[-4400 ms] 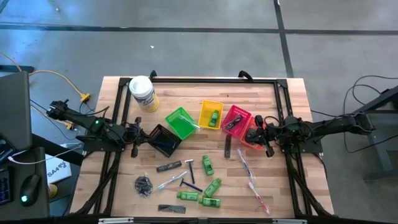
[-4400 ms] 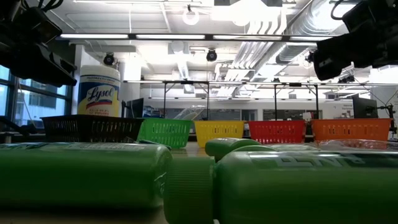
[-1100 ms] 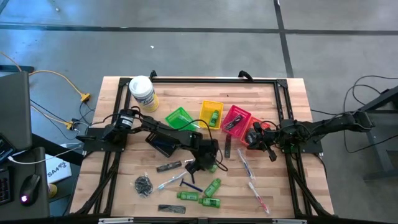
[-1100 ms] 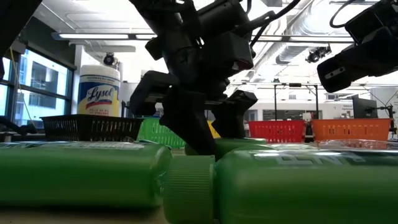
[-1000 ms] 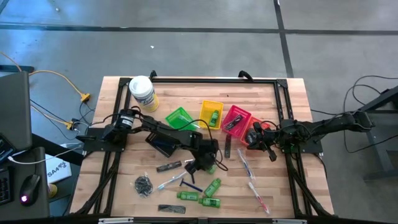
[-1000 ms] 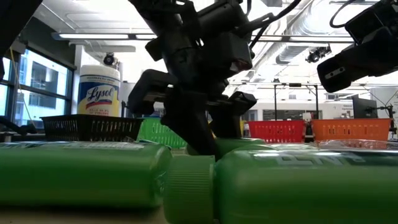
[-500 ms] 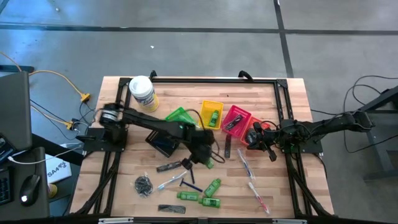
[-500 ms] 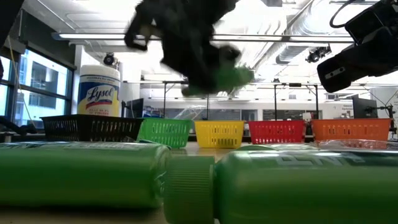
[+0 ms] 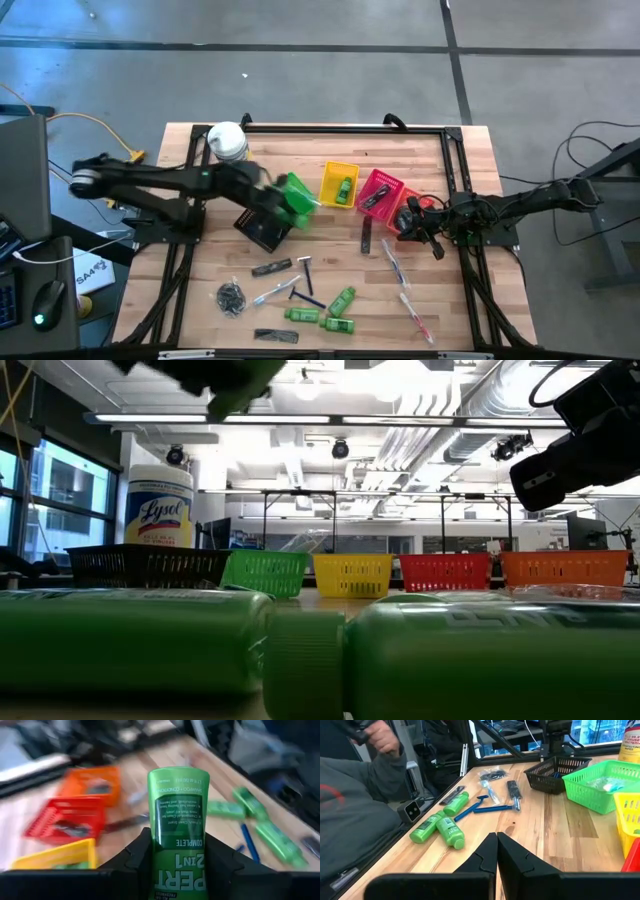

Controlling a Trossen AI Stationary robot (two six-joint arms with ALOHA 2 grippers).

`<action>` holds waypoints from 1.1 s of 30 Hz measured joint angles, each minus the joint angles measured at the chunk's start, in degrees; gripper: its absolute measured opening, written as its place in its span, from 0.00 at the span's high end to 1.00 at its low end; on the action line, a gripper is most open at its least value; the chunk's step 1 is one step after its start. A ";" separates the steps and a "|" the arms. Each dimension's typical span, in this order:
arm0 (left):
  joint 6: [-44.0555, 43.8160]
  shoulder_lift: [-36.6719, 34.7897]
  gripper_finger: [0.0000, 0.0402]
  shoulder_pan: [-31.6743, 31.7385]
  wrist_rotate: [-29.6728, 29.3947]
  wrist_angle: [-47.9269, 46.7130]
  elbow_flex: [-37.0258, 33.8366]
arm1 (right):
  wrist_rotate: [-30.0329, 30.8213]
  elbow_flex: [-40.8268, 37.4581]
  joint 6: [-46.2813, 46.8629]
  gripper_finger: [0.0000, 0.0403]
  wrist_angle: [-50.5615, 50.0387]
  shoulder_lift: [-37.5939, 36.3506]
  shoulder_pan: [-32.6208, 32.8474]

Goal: Pick & Place Travel size toiletries
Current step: Put the green shampoo into the yellow bin

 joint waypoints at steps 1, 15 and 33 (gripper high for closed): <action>-1.59 -2.96 0.70 0.87 -0.40 2.13 -3.16 | -0.02 0.00 0.00 1.00 0.09 0.01 0.00; -15.75 -33.55 0.71 1.43 -11.09 15.86 -30.66 | 0.17 0.00 0.00 1.00 0.95 -0.02 -0.01; -20.32 -46.51 0.71 1.46 -16.19 18.98 -41.33 | 1.34 0.00 -0.02 1.00 1.31 -0.01 -0.01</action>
